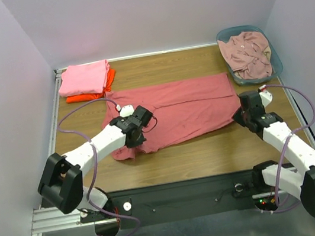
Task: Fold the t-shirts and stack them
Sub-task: Fold the tshirt
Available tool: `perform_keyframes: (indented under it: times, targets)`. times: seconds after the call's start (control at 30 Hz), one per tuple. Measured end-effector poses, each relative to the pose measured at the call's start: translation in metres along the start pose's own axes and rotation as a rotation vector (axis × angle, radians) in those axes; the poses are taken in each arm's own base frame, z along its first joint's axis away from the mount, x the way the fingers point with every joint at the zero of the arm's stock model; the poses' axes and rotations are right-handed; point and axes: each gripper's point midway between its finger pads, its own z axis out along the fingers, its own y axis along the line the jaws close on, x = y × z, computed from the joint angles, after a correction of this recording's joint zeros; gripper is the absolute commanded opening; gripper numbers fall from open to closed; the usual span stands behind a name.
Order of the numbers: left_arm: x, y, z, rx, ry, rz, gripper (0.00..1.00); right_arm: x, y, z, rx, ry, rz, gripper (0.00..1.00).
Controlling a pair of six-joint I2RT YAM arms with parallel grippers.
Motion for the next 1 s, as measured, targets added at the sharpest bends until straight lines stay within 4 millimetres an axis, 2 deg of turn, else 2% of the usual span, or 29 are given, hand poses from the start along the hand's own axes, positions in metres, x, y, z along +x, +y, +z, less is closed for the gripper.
perform_keyframes:
  times: [0.23, 0.4, 0.53, 0.7, 0.9, 0.93, 0.97, 1.0]
  targets:
    - [-0.038, 0.005, 0.014, -0.059, -0.025, 0.014, 0.0, -0.026, 0.02, 0.011, 0.042, -0.039, -0.022, 0.0]
    - [-0.082, -0.009, 0.017, -0.038, -0.09, 0.004, 0.0, -0.04, 0.035, 0.028, 0.079, -0.049, -0.052, 0.0]
    - [-0.121, -0.014, 0.03, -0.06, -0.138, -0.004, 0.0, -0.05, 0.047, 0.046, 0.114, -0.053, -0.085, 0.0]
    - [-0.155, -0.014, 0.051, -0.105, -0.169, 0.021, 0.0, -0.057, 0.061, 0.067, 0.139, -0.055, -0.113, 0.0]
    - [-0.184, -0.015, 0.069, -0.134, -0.203, 0.059, 0.0, -0.058, 0.065, 0.088, 0.177, -0.05, -0.137, 0.01]
    - [-0.189, -0.015, 0.075, -0.134, -0.204, 0.063, 0.07, -0.058, 0.066, 0.091, 0.181, -0.049, -0.14, 0.05]
    - [-0.192, -0.016, 0.078, -0.131, -0.202, 0.071, 0.21, -0.059, 0.067, 0.093, 0.185, -0.049, -0.144, 0.09]
    - [-0.195, -0.016, 0.082, -0.132, -0.199, 0.074, 0.3, -0.059, 0.066, 0.095, 0.19, -0.049, -0.145, 0.14]
